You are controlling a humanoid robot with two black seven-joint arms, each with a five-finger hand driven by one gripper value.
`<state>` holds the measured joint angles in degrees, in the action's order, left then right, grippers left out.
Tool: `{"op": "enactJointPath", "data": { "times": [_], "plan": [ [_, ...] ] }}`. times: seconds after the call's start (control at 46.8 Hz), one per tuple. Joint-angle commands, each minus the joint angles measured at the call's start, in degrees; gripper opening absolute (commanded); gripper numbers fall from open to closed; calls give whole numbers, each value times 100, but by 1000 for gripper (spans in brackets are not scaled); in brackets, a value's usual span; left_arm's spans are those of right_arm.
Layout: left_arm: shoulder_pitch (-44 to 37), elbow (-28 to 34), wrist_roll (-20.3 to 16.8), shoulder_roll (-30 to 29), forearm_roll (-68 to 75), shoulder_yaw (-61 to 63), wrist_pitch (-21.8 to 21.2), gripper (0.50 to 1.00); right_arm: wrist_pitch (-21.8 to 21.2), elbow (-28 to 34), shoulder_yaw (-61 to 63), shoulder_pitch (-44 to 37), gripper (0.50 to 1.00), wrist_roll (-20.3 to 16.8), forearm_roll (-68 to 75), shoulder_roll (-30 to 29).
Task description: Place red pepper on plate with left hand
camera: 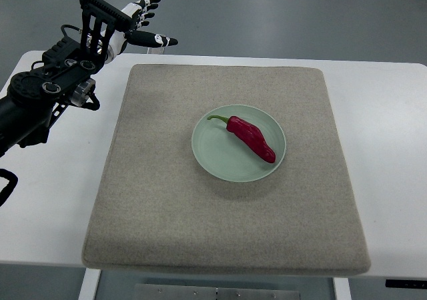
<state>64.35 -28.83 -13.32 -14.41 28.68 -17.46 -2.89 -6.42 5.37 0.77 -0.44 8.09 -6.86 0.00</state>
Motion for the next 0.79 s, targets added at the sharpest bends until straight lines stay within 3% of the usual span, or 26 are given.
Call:
{"op": "enactJointPath", "data": {
  "times": [0.0, 0.171, 0.555, 0.769],
  "plan": [
    [-10, 1, -13, -1, -144, -3, 8, 990, 0, -1, -6, 0, 928, 0, 0, 0],
    [-45, -8, -57, 17, -371, -100, -1, 988, 0, -1, 2, 0, 928, 0, 0, 0],
    [-28, -26, -101, 26, -3025, -161, 113, 990, 0, -1, 2, 0, 928, 0, 0, 0],
    [-45, 79, -101, 26, -4291, -161, 526, 988, 0, -1, 2, 0, 928, 0, -8, 0]
  ]
}}
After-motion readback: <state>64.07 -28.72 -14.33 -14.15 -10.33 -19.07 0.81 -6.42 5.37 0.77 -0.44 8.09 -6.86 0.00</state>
